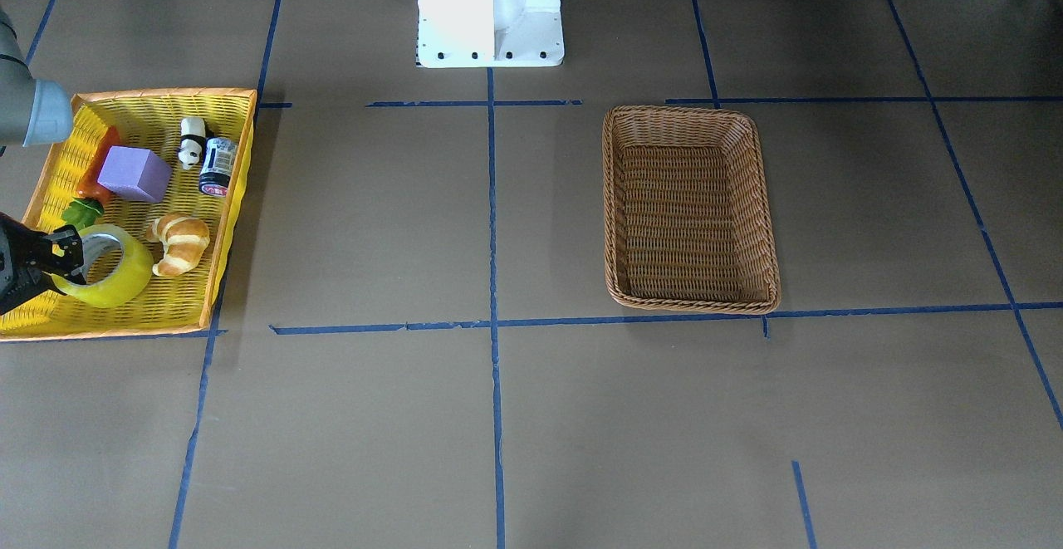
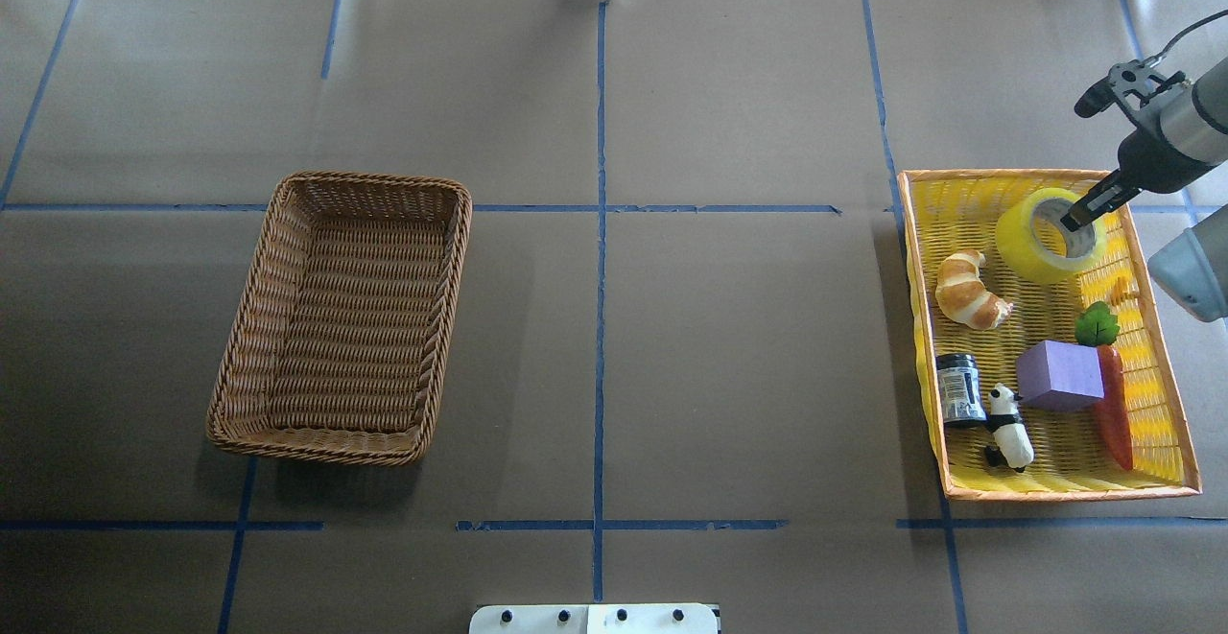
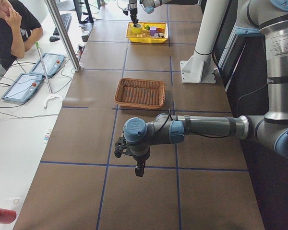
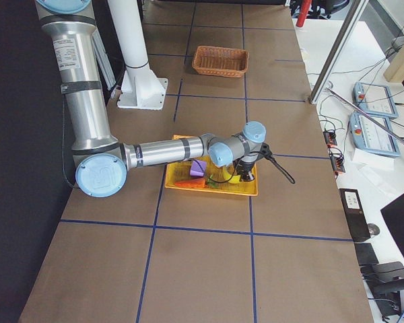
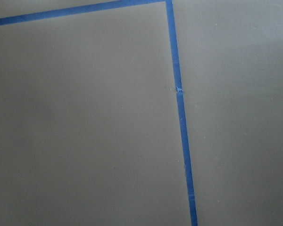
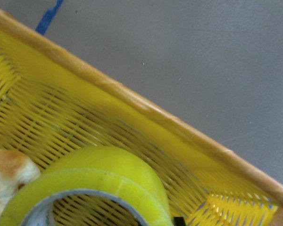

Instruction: Move tape to another basket

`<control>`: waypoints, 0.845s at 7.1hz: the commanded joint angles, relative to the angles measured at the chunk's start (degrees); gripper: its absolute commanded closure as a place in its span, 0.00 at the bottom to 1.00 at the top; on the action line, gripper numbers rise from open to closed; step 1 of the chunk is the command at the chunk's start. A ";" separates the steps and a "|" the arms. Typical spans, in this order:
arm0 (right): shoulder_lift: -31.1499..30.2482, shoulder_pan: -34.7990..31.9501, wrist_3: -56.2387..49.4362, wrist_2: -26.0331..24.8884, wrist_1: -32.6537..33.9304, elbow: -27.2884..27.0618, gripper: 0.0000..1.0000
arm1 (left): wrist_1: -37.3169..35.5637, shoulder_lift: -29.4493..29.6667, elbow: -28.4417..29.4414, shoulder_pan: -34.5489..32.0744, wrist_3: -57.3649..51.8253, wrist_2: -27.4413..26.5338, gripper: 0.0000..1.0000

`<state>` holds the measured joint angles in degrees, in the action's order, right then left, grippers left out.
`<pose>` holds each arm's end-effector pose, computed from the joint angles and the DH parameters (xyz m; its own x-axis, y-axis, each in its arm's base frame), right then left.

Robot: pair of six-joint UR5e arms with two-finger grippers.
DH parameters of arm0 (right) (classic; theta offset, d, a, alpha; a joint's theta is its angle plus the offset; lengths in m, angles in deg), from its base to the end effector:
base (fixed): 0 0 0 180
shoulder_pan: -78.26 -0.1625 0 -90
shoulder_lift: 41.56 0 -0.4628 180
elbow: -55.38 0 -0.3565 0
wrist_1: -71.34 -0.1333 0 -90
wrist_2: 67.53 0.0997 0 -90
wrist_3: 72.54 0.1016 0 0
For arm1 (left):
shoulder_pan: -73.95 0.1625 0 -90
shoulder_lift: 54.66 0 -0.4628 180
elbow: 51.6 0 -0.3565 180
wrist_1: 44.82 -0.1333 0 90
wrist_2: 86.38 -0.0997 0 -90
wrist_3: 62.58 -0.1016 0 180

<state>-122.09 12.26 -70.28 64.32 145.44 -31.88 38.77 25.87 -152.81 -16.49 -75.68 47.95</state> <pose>-0.1644 -0.5303 0.6087 0.5904 -0.5038 0.6305 0.3524 0.8638 0.3602 -0.0652 -0.3732 0.6887 0.6980 0.1651 -0.6968 -0.1546 0.9849 0.0786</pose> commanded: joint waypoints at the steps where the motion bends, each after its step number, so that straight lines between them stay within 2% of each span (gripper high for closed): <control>1: 0.46 -4.39 4.93 6.04 -0.35 -0.28 1.00 | 1.74 7.65 -0.40 0.00 0.01 -0.02 0.00; 2: 1.07 -4.32 9.65 6.32 -0.35 -2.28 1.00 | 2.45 9.89 -1.00 0.00 0.27 0.50 0.00; 4: 2.83 -4.23 17.50 7.81 -0.44 -5.01 1.00 | 5.07 10.26 -3.63 0.17 12.25 4.60 0.00; 6: 3.79 -2.48 28.71 7.47 -0.61 -10.18 1.00 | 17.17 9.47 -6.01 5.50 21.48 4.63 0.00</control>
<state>-119.10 8.64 -48.63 71.89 144.96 -38.99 49.48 35.62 -157.62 -14.33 -60.66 52.26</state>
